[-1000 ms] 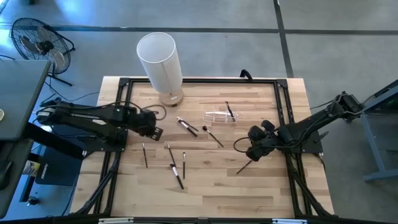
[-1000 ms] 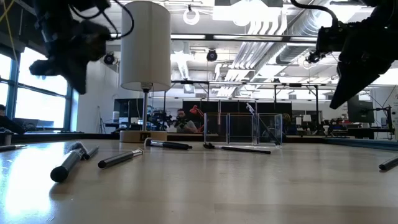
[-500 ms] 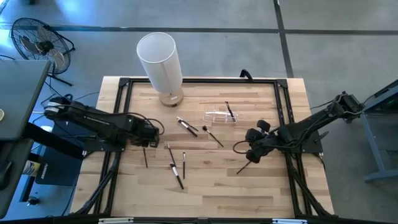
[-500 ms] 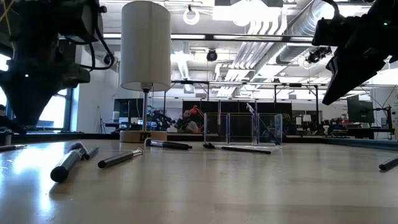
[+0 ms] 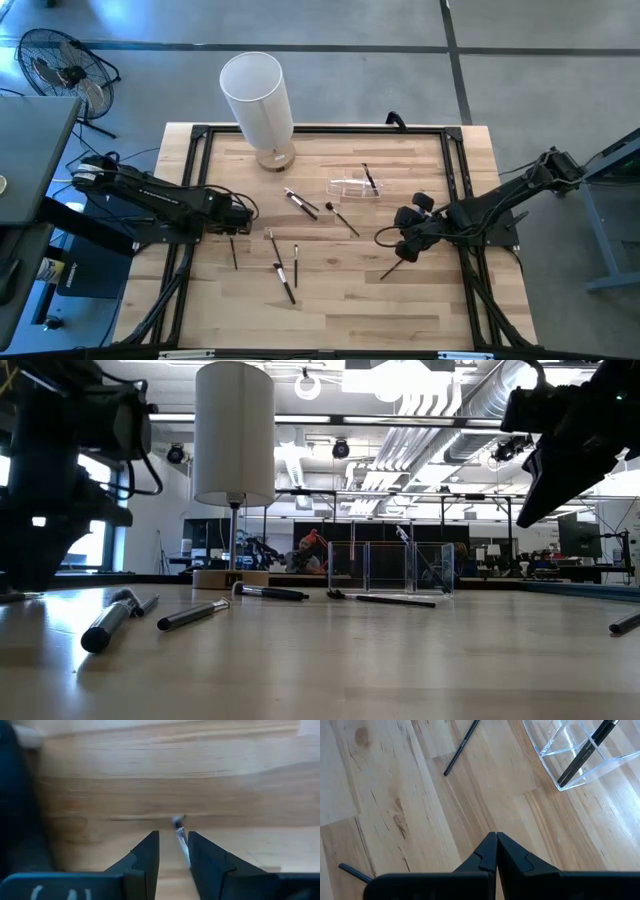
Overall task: Put items in baskets/containers
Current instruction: Put the black eyeshadow brush into the transparent organizer
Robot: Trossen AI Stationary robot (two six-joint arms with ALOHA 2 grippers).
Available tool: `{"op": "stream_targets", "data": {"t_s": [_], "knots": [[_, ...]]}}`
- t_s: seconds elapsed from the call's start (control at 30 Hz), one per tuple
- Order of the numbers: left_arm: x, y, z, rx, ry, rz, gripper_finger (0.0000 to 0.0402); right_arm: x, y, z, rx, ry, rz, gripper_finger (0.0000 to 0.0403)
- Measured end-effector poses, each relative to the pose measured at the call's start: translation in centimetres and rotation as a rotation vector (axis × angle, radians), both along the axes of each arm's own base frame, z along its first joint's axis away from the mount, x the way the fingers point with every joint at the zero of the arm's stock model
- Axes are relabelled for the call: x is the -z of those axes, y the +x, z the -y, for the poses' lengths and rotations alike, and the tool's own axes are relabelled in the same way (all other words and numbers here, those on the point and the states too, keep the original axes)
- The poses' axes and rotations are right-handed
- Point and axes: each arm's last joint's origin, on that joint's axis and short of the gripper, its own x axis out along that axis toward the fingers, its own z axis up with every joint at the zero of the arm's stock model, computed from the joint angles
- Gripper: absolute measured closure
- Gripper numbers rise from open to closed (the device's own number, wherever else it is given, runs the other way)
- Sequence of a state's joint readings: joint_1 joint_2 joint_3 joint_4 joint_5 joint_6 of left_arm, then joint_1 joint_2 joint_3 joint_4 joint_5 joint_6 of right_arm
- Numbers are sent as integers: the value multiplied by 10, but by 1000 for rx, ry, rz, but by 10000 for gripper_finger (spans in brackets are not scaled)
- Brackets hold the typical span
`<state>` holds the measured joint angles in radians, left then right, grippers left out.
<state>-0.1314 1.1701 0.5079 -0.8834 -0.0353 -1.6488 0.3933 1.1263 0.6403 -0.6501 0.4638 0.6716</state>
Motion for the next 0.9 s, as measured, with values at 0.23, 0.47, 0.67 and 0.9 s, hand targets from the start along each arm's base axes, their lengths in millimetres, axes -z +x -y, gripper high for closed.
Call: {"op": "stream_targets", "data": {"t_s": [0.23,0.47,0.67,0.9], "knots": [[11,-4,-1,-43,5,9,302,-1,1,0,0,6,15,399],[11,-5,-2,-62,44,5,302,-1,2,-1,1,9,24,397],[11,-5,-2,-120,64,8,302,-1,2,-1,3,4,27,400],[11,-6,-3,-156,71,8,302,-1,2,-1,4,3,28,397]]}}
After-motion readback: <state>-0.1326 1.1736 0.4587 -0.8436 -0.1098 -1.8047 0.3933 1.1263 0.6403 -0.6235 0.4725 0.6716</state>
